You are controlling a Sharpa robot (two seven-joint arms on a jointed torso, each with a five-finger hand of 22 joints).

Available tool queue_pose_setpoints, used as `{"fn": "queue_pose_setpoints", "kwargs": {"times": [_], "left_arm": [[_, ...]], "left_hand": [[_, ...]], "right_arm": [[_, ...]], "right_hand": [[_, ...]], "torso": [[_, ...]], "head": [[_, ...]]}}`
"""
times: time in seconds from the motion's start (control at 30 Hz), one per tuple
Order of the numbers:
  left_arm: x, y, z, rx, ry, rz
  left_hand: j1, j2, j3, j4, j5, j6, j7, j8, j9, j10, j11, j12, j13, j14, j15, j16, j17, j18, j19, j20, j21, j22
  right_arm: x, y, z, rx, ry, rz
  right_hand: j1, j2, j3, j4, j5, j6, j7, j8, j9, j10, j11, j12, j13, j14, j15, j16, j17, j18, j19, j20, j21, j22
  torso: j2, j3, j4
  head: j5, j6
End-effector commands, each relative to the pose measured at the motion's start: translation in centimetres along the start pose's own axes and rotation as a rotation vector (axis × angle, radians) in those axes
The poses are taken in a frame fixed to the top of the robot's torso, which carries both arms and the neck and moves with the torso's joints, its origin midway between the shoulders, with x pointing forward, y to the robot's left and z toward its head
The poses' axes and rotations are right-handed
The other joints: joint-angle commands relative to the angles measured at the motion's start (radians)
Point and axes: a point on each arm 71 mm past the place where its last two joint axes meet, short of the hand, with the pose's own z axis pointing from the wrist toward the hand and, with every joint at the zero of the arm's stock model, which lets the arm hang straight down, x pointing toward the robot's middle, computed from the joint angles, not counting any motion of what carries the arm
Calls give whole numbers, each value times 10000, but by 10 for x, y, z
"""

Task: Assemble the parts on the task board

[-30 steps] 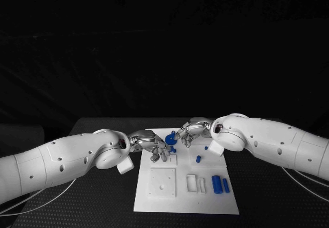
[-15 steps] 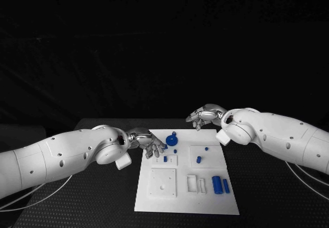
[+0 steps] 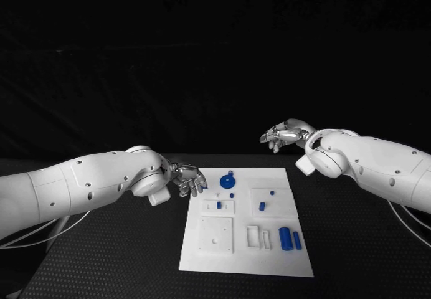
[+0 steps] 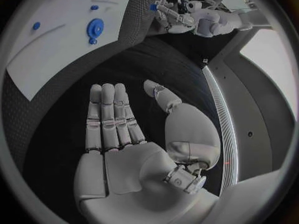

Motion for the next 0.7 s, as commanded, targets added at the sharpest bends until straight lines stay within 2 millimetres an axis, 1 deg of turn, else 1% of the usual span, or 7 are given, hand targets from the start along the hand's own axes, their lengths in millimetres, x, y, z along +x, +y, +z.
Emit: {"fn": "queue_pose_setpoints", "kwargs": {"times": [0.03,0.13,0.3,0.43,0.5,0.67,0.7], "left_arm": [[0,0,5,-955,127,639],[-1,-2,8,-1049,29,811],[-3,-8,14,-1228,-106,1095],[1,-13,19,-1307,264,1355],[2,-17,21,-1300,320,1586],[4,-21,26,-1323,374,1974],[5,-22,28,-1384,442,2090]], "left_hand": [[-135,22,852,158,66,103,4,13,28,361,-244,64,41,591,-487,93,6,157,92,-908,86,214],[-163,13,895,157,75,131,-7,3,41,416,-267,79,91,640,-511,144,21,166,128,-925,138,217],[-209,1,959,157,102,180,-25,-5,66,467,-289,85,159,684,-532,206,38,174,158,-945,214,222],[-224,4,989,158,116,202,-33,-6,77,484,-298,85,186,698,-541,230,44,178,167,-952,242,222],[-229,7,997,158,118,206,-34,-7,80,486,-299,85,192,700,-542,235,46,179,168,-954,249,222],[-237,16,1014,157,124,207,-35,-14,86,488,-301,81,207,701,-543,246,48,180,171,-958,266,223],[-240,17,1030,156,139,215,-38,-15,93,497,-304,82,221,706,-546,259,52,182,174,-962,282,224]], "right_arm": [[-2,3,1,-337,-275,-363],[-1,3,1,-355,-281,-396],[0,5,2,-400,-318,-427],[0,5,2,-415,-350,-505],[0,6,2,-428,-372,-508],[1,6,3,-476,-396,-508],[1,7,3,-495,-397,-505]], "right_hand": [[112,9,84,-13,78,56,3,66,-18,-18,-58,47,-29,-12,-13,-28,-15,138,-9,43,-56,14],[124,6,89,-14,94,57,3,68,-22,-16,-58,48,-39,-11,-12,-29,-19,138,-8,44,-59,17],[164,3,108,-23,132,59,2,74,-33,-12,-59,50,-64,-6,-12,-29,-31,138,-5,44,-67,24],[190,9,122,-23,163,63,1,79,-41,-5,-60,54,-80,-1,-13,-28,-39,138,1,45,-72,28],[197,8,127,-22,173,65,1,82,-43,-4,-60,55,-86,0,-13,-28,-42,138,3,45,-74,30],[215,0,134,-26,184,69,-1,87,-48,1,-62,59,-98,3,-13,-28,-48,138,6,46,-77,34],[233,-13,140,-32,190,65,3,88,-58,-16,-57,49,-121,-16,-7,-42,-61,138,-11,51,-94,37]], "torso": [[-95,21,-1],[-128,33,11],[-155,55,28],[-143,50,22],[-132,46,17],[-117,43,17],[-116,44,13]], "head": [[59,-146],[93,-227],[123,-299],[128,-310],[151,-342],[136,-370],[136,-395]]}}
